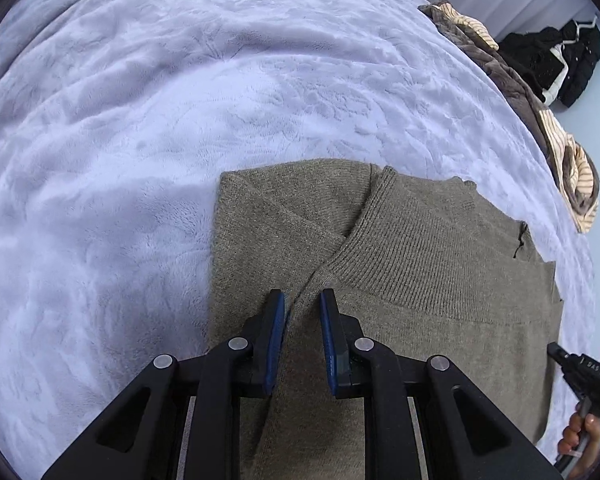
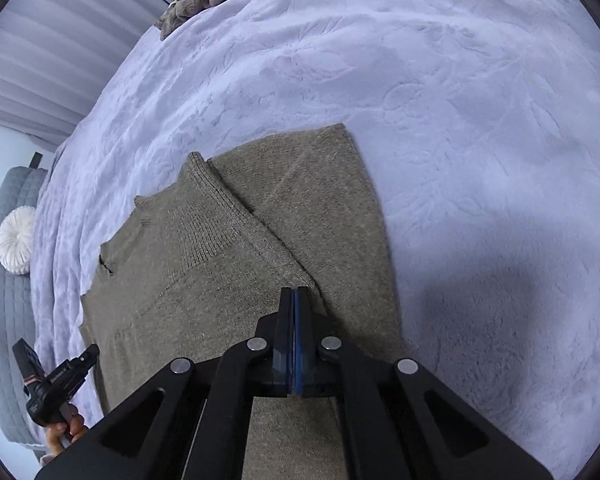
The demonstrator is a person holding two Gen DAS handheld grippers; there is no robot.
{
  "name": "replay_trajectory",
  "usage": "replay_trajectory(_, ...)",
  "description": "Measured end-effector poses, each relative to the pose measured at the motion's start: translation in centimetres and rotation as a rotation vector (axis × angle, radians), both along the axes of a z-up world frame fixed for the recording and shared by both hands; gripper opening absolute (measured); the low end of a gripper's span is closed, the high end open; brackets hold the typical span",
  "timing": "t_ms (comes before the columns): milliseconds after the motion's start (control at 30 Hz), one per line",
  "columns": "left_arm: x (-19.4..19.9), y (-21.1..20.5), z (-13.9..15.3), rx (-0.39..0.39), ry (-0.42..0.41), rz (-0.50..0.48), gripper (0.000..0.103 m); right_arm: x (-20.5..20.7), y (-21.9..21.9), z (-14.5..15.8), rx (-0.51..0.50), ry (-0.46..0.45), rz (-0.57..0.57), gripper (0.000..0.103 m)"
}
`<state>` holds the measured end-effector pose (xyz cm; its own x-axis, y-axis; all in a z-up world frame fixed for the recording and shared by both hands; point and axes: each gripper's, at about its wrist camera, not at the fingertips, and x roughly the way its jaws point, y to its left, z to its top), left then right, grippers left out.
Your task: Fold small clothes
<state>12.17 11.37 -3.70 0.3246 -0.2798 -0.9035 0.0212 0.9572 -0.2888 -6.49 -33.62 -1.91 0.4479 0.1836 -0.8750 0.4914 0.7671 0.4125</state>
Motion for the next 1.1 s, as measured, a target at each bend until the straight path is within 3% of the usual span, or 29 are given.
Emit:
replay_trajectory(200,-1.4,0.8,1.6,0.041,-0.014,-0.010,0.020,-1.4,2.7,2.6,-0.056,-0.017,0.097,0.001)
replay_trajectory(467,-5.2,1.8,2.5,0.028,0.006,-0.039,0.020,-3.9,6.2,2.4,-0.047,0.019,0.184,0.001)
replay_trajectory(633,-7.5,1.2,2.4,0.060,0.025,-0.075,0.020,-5.5,8.3,2.4,-0.045,0.037,0.233,0.003)
replay_trajectory(1100,-10.5,1.2,2.3,0.126,0.072,-0.095,0.020,-7.4,11.2,1.8,-0.006,0.081,0.240,0.003)
